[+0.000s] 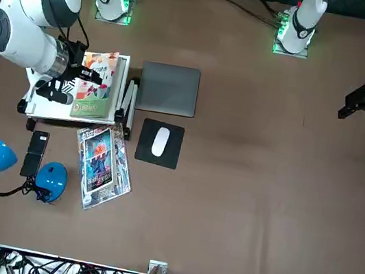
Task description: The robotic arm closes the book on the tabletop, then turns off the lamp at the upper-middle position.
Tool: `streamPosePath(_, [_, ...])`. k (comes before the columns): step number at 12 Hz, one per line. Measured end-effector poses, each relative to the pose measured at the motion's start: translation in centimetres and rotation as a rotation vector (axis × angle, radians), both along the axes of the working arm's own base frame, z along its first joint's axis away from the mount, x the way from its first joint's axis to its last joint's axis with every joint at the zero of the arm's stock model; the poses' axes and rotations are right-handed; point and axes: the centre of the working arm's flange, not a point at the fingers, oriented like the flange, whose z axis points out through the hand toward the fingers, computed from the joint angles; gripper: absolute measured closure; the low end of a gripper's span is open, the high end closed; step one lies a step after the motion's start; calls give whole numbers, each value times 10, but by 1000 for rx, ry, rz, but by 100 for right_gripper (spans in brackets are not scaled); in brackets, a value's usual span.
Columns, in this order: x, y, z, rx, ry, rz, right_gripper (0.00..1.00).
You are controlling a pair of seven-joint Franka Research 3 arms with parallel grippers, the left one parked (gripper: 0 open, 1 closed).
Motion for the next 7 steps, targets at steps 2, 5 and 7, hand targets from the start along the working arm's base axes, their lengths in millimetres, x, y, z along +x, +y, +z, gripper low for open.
streamPosePath(2, [0,-3,-11,-37,-13,-33,71])
streamPosePath(5, [-8,9,-40,-97,-23,-75,86])
streamPosePath(7, [-17,21,-60,-124,-31,-86,95])
